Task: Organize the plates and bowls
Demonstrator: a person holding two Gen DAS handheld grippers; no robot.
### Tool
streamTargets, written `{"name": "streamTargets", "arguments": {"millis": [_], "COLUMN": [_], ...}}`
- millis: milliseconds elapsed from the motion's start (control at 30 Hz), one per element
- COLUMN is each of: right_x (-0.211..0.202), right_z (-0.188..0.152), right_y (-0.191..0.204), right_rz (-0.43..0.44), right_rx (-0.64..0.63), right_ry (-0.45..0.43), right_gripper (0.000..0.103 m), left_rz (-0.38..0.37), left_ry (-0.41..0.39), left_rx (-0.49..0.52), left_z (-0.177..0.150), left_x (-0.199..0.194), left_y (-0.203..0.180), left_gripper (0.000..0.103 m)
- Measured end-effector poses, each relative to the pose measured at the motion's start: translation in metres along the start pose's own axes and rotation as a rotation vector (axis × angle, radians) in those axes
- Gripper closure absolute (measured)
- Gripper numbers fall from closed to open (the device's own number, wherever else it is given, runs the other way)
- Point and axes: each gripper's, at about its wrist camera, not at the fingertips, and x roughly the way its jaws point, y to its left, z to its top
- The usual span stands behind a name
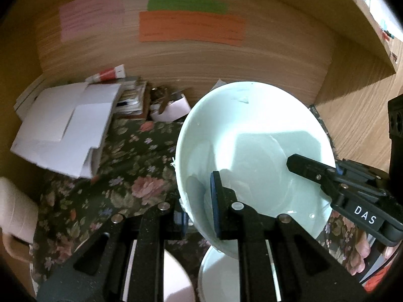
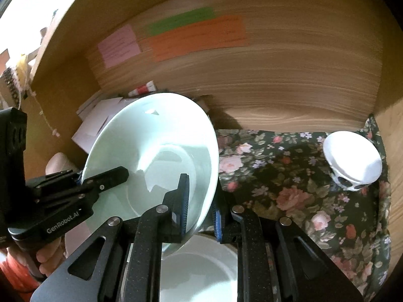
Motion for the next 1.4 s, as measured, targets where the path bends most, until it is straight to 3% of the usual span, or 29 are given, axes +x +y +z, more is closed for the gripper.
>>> {"name": "streamTargets", "arguments": {"millis": [833, 1400], "right_x": [0.035, 0.069], "right_z": [-0.038, -0.069], "right_y": [0.091, 0.121], "right_rz": [0.134, 0.189], "right_rx": [-0.101, -0.138], "right_ry": [0.091, 0.225], "right_gripper": [0.087, 0.085], "left_rz": [0.105, 0.132], "left_ry": [0.004, 0.067], "left_rx": [-0.147, -0.233], "left_z": [-0.076, -0.119], "left_x": [-0.050, -0.049], "left_y": [0.086, 0.125], "left_gripper": [0.088, 0.088]}}
